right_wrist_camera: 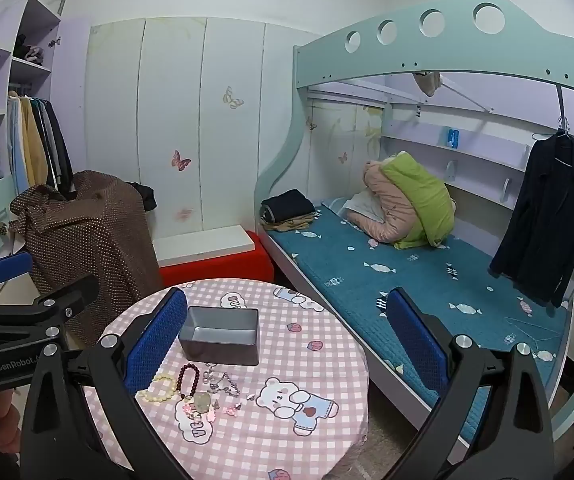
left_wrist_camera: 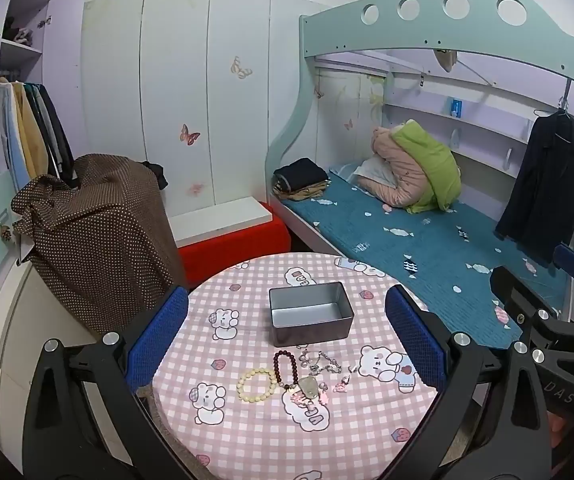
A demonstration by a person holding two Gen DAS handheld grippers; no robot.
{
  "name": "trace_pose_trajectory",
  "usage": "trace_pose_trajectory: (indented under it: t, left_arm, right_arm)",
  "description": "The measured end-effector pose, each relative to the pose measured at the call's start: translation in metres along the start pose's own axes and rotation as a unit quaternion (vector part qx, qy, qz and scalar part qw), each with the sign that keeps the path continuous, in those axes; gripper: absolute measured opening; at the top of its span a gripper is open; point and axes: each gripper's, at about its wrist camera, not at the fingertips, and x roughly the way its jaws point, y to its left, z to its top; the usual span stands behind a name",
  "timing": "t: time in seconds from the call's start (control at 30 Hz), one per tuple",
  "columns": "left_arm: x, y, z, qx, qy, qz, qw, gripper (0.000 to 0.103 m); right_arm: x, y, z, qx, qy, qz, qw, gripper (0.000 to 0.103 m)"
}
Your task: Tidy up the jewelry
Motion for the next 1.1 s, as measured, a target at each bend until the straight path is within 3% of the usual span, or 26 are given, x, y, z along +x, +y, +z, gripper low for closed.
trace_pose_trajectory:
  t: [1.1]
  left_arm:
    - [-0.004,0.004,0.000,-0.002,-0.001,-0.003,1.0000,0.098]
  right_arm:
    - [0.008,0.012,-0.004,0.001,0.001,0.002,1.000,0.096]
